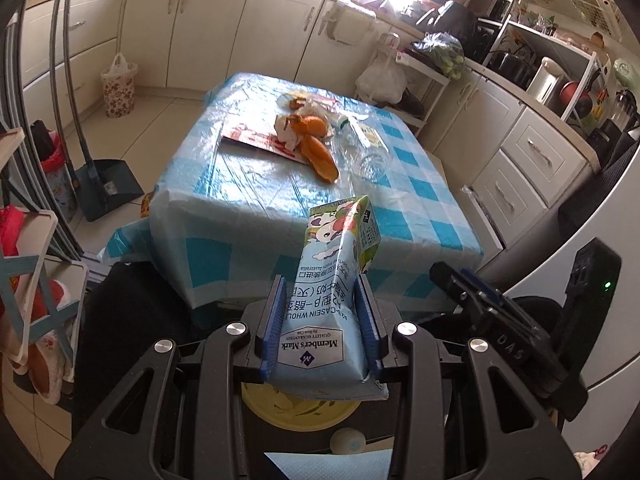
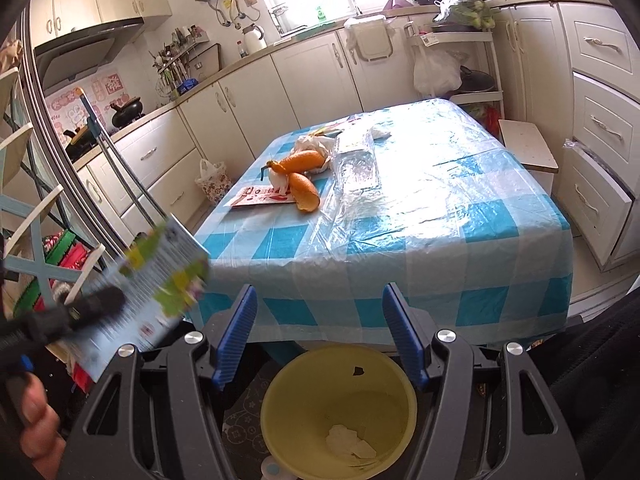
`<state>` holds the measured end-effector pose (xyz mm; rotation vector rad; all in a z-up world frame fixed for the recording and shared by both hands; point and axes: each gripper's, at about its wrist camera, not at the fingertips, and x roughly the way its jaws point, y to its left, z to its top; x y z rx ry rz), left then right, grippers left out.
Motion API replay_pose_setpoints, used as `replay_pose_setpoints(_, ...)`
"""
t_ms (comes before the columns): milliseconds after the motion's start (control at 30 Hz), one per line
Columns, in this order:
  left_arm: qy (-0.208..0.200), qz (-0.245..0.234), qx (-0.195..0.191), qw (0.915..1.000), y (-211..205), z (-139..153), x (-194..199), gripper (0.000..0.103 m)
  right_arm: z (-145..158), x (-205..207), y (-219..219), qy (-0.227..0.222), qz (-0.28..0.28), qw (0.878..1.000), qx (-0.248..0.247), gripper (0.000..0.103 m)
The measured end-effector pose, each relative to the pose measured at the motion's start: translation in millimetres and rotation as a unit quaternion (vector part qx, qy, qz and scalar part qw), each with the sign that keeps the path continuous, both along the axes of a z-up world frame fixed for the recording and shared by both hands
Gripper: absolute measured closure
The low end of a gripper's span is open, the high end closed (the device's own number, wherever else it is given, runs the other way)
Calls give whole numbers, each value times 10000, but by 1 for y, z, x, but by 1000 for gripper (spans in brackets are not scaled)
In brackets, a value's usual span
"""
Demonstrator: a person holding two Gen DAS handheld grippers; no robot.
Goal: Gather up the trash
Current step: 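Lower the milk carton over the yellow bin and open the left tool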
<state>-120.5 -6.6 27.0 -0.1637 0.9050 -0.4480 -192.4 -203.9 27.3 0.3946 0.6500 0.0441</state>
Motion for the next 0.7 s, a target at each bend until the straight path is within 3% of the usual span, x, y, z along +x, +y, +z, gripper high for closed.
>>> replay_pose_setpoints(100, 323, -176, 279, 9989, -18, -22, 5, 70, 2, -1, -5, -62, -31, 9999, 122, 40)
replay_pose_setpoints(233, 880, -516, 833, 9913, -47, -61, 14, 70, 3, -1, -13, -106, -95, 9993, 336, 40)
replay_pose_setpoints(333, 1000, -674, 1094, 9867, -60, -80, 14, 68, 3, -1, -18, -107, -157, 9990, 414, 40)
replay_pose_setpoints(467, 650, -638, 1161, 9891, -57, -69, 7, 56, 2, -2, -18, -74, -200, 9988, 435, 40)
replay_pose_setpoints(700, -217, 192, 879, 9957, -10, -23, 8, 49, 4, -3, -10, -74, -136, 9997, 190, 40)
